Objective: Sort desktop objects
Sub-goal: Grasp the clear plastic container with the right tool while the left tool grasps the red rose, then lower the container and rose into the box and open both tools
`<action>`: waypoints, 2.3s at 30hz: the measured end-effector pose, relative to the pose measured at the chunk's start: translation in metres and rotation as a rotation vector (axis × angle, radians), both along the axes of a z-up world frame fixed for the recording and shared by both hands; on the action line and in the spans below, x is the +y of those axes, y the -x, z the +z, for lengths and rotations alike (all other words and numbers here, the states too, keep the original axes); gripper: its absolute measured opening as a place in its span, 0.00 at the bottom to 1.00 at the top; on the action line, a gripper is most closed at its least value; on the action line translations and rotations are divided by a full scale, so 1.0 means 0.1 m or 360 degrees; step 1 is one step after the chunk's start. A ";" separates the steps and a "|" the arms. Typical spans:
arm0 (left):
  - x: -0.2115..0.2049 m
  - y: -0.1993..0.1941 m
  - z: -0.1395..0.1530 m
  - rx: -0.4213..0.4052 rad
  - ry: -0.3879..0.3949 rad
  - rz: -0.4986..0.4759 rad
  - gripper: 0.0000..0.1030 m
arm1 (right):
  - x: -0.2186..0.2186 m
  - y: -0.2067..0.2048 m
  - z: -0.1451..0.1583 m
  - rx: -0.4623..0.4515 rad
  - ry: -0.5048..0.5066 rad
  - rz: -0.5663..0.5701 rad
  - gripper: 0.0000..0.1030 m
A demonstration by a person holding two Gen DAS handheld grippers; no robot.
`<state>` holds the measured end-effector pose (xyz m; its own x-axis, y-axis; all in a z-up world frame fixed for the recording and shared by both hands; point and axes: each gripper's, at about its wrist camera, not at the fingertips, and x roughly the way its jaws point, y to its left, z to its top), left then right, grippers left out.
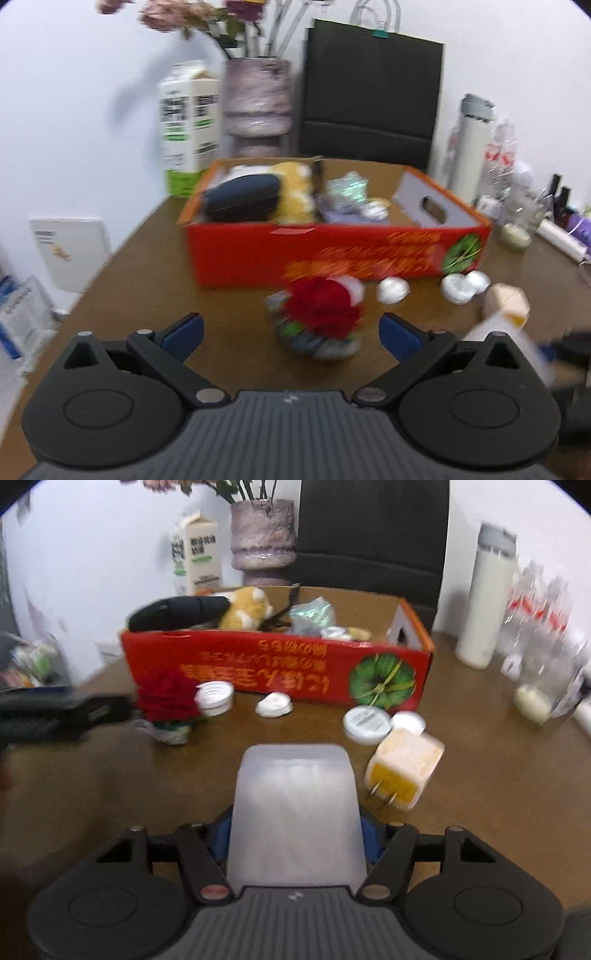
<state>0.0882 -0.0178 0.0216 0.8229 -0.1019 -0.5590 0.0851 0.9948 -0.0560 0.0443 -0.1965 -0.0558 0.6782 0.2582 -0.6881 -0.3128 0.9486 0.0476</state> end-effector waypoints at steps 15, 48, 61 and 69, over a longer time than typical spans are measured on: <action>0.00 0.15 0.17 -0.0039 0.0115 0.0048 0.42 | 0.13 0.11 -0.08 -0.0163 0.0033 0.0057 0.62; 0.07 -0.66 1.43 0.0007 0.0622 -0.0331 0.44 | -0.19 -0.35 1.75 -0.0568 -0.0192 -0.0143 0.62; -0.24 -2.45 0.47 0.0453 0.0487 -0.0011 0.47 | 0.05 -2.55 0.77 0.0019 0.0132 -0.0202 0.62; -0.18 -2.43 0.61 0.0322 0.0458 -0.0048 0.76 | 0.09 -2.86 0.42 0.0081 0.0149 -0.0209 0.65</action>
<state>0.3312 -0.0361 0.0825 0.6926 -0.3015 -0.6553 0.0726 0.9330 -0.3525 0.3304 -0.1870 -0.0136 0.6657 0.1027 -0.7392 -0.1852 0.9822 -0.0303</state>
